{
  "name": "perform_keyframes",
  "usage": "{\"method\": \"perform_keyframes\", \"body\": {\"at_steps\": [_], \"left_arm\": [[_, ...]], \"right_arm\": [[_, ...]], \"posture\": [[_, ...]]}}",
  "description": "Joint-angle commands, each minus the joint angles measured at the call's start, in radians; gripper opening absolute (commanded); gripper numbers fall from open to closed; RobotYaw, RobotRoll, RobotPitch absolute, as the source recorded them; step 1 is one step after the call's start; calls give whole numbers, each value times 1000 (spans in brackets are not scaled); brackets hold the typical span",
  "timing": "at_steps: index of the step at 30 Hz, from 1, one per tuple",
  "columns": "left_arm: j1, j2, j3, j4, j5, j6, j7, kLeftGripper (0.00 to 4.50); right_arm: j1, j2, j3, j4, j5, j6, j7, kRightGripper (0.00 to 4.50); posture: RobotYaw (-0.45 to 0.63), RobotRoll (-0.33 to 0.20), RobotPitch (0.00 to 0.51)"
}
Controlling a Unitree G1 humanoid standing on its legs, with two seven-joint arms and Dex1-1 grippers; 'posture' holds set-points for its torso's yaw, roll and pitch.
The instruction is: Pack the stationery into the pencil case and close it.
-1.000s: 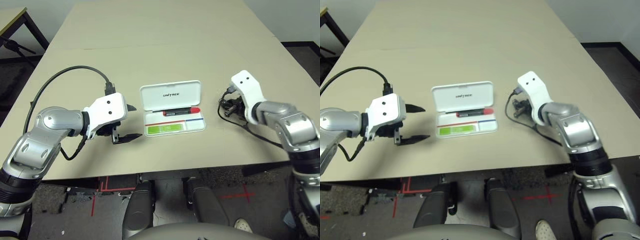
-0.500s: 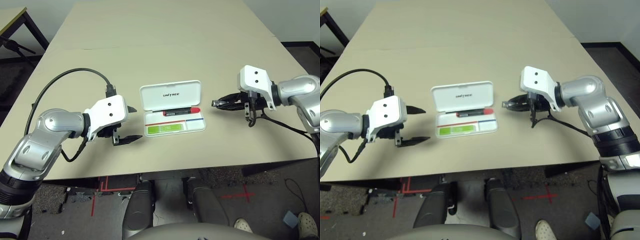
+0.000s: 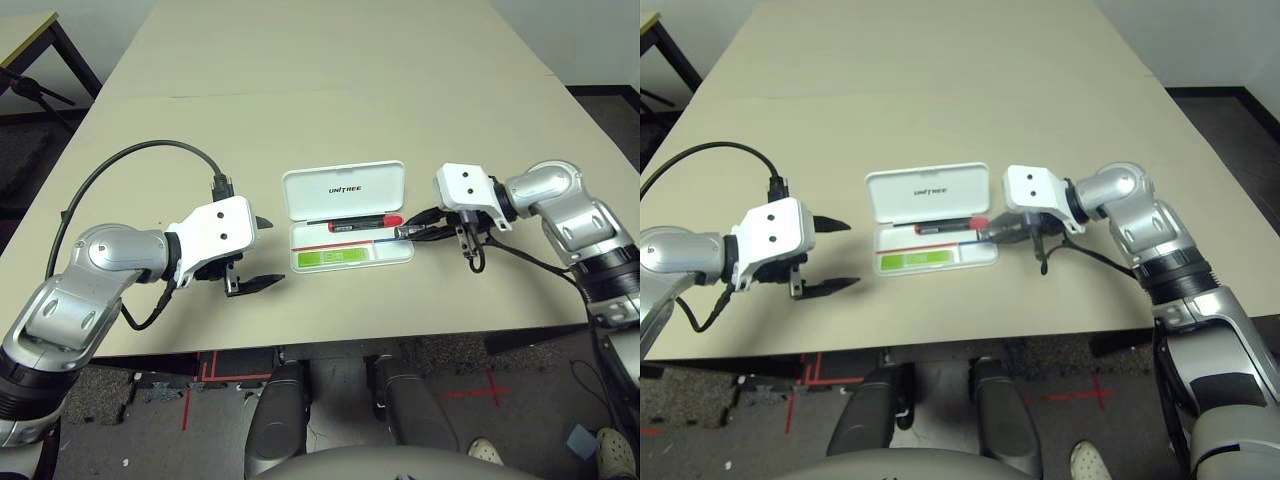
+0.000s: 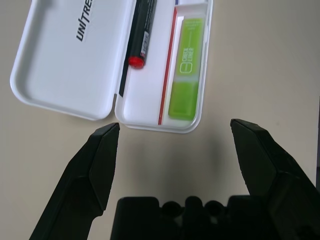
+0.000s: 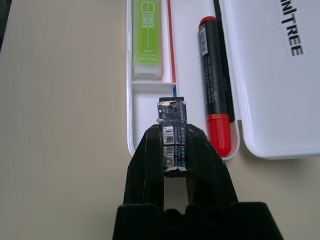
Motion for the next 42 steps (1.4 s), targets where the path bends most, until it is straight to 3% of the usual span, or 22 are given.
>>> {"method": "perform_keyframes", "body": {"at_steps": [1,11,17,22,32,42], "left_arm": [[10,12,4,-23,-7,18,6,4500],[-16,15,6,-61,-26,74,12,4500],[-20,16,7,-62,-28,84,11,4500],[-2,17,10,-24,-15,43,2,4500],[31,4,29,88,1,-31,13,4500],[-32,-24,-1,255,33,-89,8,4500]], "right_arm": [[8,18,16,30,-22,-28,2,325],[10,83,22,81,-54,-59,-11,325],[10,93,0,62,-22,-45,4,2461],[29,59,-63,-2,74,20,45,4335],[163,-64,-312,-149,312,275,4,4428],[373,-207,-411,-326,384,442,-61,4428]], "posture": [[67,0,152],[71,0,154],[68,0,153],[64,0,151],[43,0,139],[-20,0,146]]}}
